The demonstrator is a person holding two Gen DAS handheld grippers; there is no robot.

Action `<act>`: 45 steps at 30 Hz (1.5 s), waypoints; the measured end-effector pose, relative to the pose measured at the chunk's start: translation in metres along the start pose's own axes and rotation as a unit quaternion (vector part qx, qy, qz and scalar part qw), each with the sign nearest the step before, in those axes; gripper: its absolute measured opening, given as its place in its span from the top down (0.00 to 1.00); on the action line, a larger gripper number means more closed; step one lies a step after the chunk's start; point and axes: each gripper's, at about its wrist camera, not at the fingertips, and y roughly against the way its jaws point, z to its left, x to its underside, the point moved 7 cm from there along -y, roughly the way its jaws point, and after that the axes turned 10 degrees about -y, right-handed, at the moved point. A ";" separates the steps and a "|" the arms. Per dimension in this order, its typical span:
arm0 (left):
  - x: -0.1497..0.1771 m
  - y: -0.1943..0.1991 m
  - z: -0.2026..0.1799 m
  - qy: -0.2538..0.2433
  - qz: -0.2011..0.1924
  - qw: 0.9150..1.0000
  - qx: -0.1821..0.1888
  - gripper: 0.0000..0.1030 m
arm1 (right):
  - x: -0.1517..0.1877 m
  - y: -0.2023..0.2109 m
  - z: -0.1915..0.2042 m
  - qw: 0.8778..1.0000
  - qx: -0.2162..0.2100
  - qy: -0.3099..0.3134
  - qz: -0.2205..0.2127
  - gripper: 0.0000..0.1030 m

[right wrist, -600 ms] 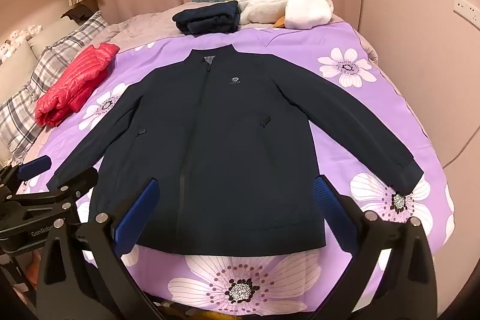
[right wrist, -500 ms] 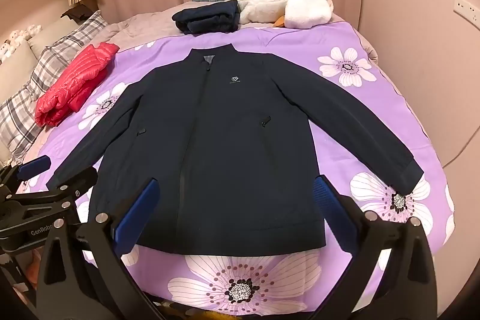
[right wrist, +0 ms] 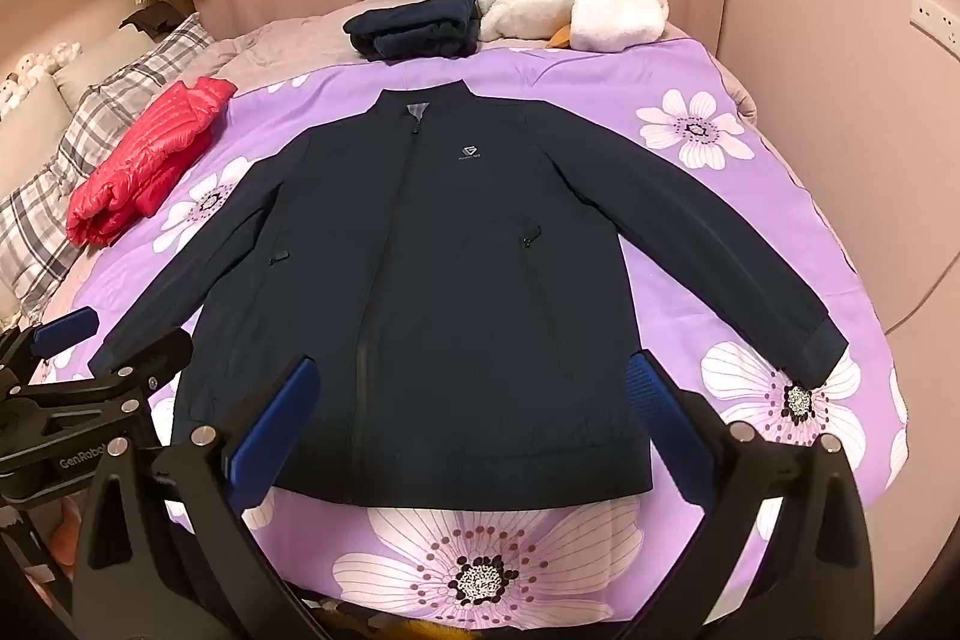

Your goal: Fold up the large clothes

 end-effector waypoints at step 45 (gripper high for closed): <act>-0.001 -0.007 -0.008 -0.005 0.011 1.000 0.001 0.02 | 0.004 -0.004 0.004 1.000 0.004 0.000 0.004 0.01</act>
